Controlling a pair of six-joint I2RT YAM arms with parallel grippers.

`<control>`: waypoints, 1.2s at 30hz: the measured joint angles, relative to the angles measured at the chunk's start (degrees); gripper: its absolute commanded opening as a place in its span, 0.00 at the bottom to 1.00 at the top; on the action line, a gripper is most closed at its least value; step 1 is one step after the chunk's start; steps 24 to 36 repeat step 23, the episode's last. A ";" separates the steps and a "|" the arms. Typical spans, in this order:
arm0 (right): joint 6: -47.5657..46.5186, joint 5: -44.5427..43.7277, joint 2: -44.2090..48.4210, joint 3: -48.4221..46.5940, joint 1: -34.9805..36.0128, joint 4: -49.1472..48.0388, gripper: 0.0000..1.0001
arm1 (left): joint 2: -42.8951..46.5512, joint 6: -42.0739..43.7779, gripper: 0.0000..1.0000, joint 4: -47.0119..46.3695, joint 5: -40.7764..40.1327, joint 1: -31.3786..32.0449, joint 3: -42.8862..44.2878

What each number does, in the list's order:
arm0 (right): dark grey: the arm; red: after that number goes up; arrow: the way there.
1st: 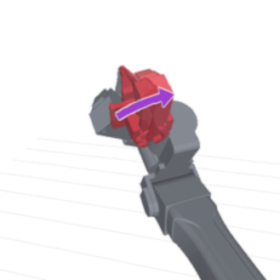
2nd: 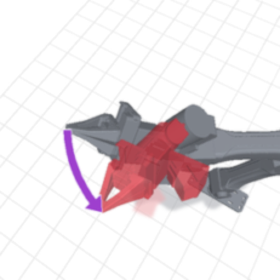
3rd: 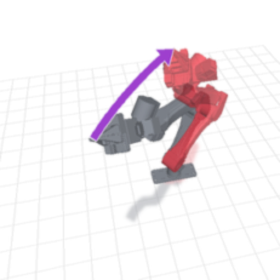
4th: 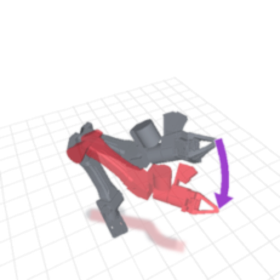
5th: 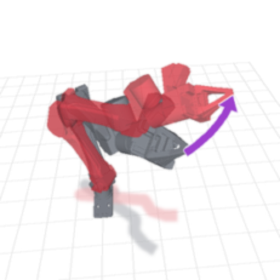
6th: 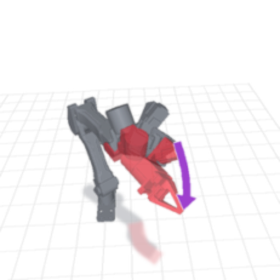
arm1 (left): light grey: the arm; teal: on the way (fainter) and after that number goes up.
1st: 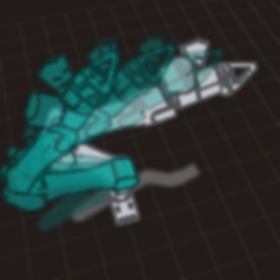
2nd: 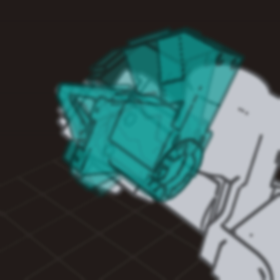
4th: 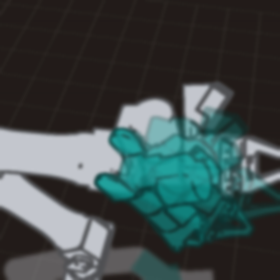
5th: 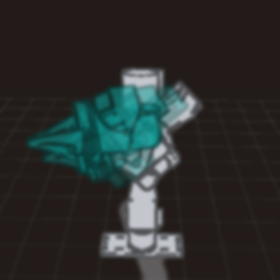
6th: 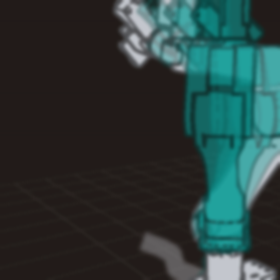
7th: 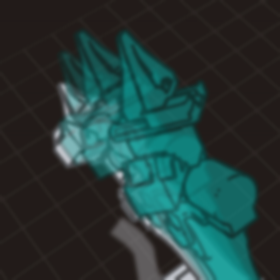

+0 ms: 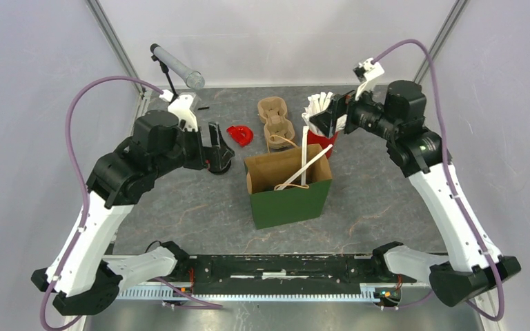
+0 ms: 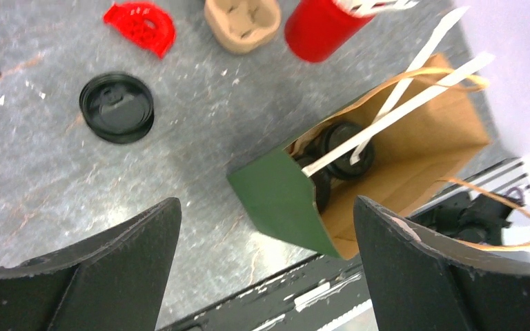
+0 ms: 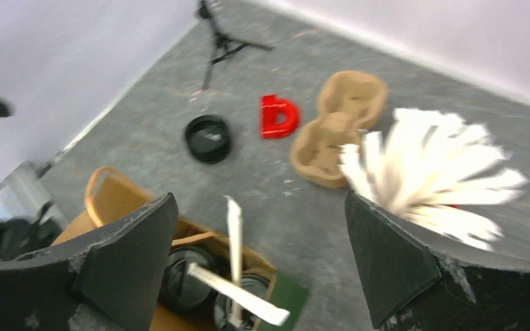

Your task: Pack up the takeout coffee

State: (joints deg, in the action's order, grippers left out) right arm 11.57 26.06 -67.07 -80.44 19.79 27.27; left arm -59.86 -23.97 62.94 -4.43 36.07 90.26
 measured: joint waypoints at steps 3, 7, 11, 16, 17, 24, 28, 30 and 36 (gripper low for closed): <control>-1.01 -9.40 2.99 -1.11 0.07 1.77 0.98 | 1.66 0.02 1.00 -3.02 0.48 0.00 1.07; -1.40 -22.05 11.43 1.77 0.07 3.21 0.98 | 6.84 0.92 1.00 -7.08 0.09 0.00 0.81; -1.38 -30.18 19.37 4.37 0.07 4.74 0.98 | 13.84 2.29 1.00 -9.53 -1.18 0.00 -1.92; 0.37 -33.33 25.11 7.74 0.07 5.40 0.98 | 20.20 2.47 1.00 -9.77 -3.08 0.00 -7.10; 1.07 -33.53 25.92 8.81 0.07 5.62 0.98 | 20.90 2.47 1.00 -9.75 -3.26 0.00 -8.13; 5.03 -33.75 28.79 13.92 0.07 7.41 0.98 | 23.89 2.45 1.00 -8.52 -4.87 0.00 -12.46; 5.03 -33.75 28.79 13.92 0.07 7.41 0.98 | 23.89 2.45 1.00 -8.52 -4.87 0.00 -12.46; 5.03 -33.75 28.79 13.92 0.07 7.41 0.98 | 23.89 2.45 1.00 -8.52 -4.87 0.00 -12.46; 5.03 -33.75 28.79 13.92 0.07 7.41 0.98 | 23.89 2.45 1.00 -8.52 -4.87 0.00 -12.46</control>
